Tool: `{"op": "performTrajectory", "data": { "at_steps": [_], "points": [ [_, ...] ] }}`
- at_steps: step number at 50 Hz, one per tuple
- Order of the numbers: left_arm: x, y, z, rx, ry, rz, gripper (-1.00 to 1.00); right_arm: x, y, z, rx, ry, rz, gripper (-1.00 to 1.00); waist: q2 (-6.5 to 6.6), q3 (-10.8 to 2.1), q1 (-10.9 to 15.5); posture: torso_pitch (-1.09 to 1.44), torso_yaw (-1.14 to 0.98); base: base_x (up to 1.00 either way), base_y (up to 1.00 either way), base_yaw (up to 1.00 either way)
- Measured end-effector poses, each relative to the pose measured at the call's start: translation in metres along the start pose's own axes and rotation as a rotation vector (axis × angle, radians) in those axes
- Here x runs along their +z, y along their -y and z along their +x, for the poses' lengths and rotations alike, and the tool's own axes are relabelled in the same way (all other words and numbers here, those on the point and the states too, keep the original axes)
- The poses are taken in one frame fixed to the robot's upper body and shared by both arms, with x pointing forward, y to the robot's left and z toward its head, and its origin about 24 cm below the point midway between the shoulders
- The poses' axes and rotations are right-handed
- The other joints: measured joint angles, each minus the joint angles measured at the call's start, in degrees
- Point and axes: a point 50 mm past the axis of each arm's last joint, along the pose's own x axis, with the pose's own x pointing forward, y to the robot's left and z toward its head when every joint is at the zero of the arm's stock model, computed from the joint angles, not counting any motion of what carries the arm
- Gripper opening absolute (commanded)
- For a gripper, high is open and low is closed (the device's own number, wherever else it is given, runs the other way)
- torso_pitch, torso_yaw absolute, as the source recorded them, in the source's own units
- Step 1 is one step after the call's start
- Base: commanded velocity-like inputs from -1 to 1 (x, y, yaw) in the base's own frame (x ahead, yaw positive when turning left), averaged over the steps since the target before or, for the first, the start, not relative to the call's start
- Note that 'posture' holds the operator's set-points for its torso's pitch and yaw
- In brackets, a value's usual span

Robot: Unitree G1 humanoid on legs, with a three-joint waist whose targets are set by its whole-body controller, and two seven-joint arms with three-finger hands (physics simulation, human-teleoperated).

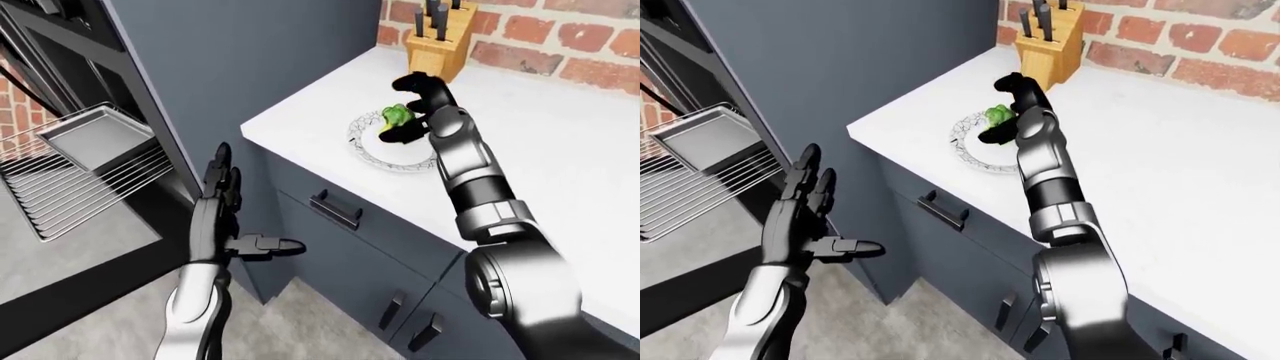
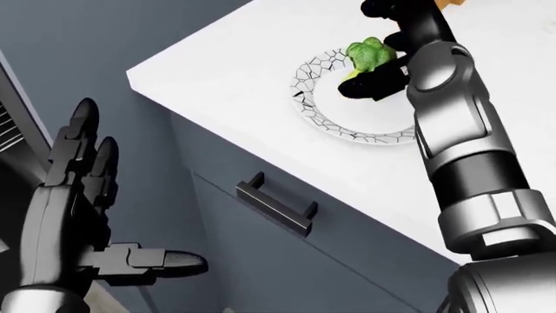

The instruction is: Place the broccoli on the rack of the oven.

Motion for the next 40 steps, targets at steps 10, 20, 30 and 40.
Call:
{"op": "performTrajectory", "data": {
  "at_steps": [10,20,30,40],
  "points": [
    [0.002,0.000,-0.001,-0.002,0.006,-0.007,1.00,-0.006,-0.005,0.000,0.006,-0.008,-0.014,0.32,0.02,-0.13,0.10,0.00,0.00,0.00,0.00,0.00],
    [0.000,0.001,-0.001,-0.008,0.004,-0.011,1.00,-0.007,-0.003,0.000,-0.010,-0.009,-0.023,-0.40,0.04,-0.19,0.12,0.00,0.00,0.00,0.00,0.00],
    [0.003,0.002,-0.002,-0.012,0.013,-0.014,1.00,-0.006,-0.002,0.001,-0.008,-0.001,-0.017,-0.68,-0.10,-0.15,0.27,0.00,0.00,0.00,0.00,0.00],
    [0.002,0.003,-0.004,-0.015,0.006,-0.014,1.00,0.017,0.020,-0.012,-0.069,0.070,0.004,-1.00,-0.12,0.94,0.63,0.00,0.00,0.00,0.00,0.00]
  ]
}}
